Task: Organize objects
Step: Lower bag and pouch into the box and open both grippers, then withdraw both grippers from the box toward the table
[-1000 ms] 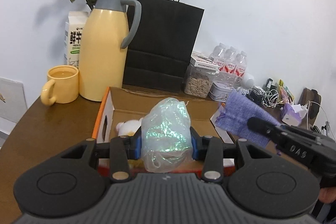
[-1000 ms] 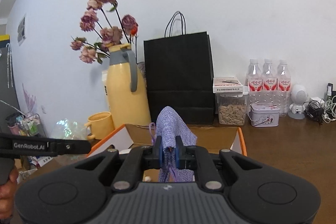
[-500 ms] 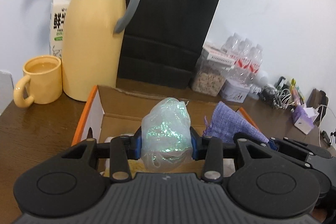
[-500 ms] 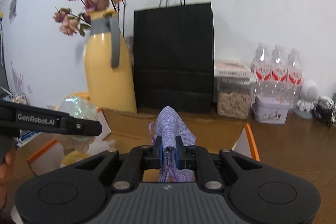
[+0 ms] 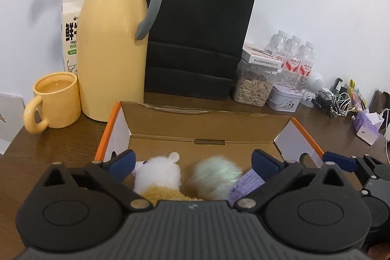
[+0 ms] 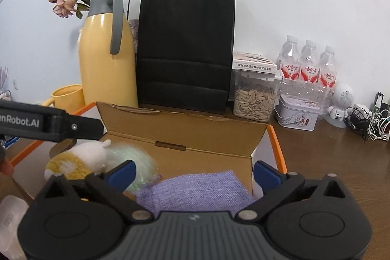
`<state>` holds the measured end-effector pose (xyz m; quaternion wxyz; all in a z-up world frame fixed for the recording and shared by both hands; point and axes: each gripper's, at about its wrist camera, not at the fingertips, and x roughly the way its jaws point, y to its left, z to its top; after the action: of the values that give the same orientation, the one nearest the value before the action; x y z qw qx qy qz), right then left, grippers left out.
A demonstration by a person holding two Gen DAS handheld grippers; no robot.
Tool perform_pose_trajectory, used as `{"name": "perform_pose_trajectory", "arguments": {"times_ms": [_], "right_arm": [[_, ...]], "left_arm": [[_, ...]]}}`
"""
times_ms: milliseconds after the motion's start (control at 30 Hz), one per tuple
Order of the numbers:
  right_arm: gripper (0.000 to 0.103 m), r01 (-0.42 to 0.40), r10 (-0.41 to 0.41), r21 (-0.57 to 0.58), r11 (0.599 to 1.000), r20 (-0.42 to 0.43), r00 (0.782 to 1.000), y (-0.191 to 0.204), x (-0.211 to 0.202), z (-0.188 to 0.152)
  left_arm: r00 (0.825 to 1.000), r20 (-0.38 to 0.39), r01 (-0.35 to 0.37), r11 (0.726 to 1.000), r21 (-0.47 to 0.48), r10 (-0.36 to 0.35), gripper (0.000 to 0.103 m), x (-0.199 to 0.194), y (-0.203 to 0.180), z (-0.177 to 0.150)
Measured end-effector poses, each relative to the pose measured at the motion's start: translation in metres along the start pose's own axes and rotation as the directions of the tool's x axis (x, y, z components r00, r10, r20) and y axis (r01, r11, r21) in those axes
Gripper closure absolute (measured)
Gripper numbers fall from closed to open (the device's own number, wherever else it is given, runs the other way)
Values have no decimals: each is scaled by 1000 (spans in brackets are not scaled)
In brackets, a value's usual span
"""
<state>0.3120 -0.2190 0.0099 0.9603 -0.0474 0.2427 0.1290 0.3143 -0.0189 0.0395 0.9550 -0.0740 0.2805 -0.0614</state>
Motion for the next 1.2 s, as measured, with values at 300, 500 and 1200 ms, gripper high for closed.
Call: {"name": "perform_pose_trajectory", "arguments": {"times_ms": [300, 500, 1200], "right_arm": [[0, -16, 16, 2, 1000, 33, 999, -1, -19, 4], [0, -30, 29, 4, 1000, 77, 997, -1, -54, -4], [1, -88, 92, 73, 993, -59, 994, -13, -128, -89]], "left_arm": [[998, 66, 0, 1000, 2, 0, 0, -29, -5, 5], [993, 116, -2, 1000, 12, 0, 0, -59, -12, 0], [995, 74, -61, 998, 32, 59, 0, -140, 9, -79]]}}
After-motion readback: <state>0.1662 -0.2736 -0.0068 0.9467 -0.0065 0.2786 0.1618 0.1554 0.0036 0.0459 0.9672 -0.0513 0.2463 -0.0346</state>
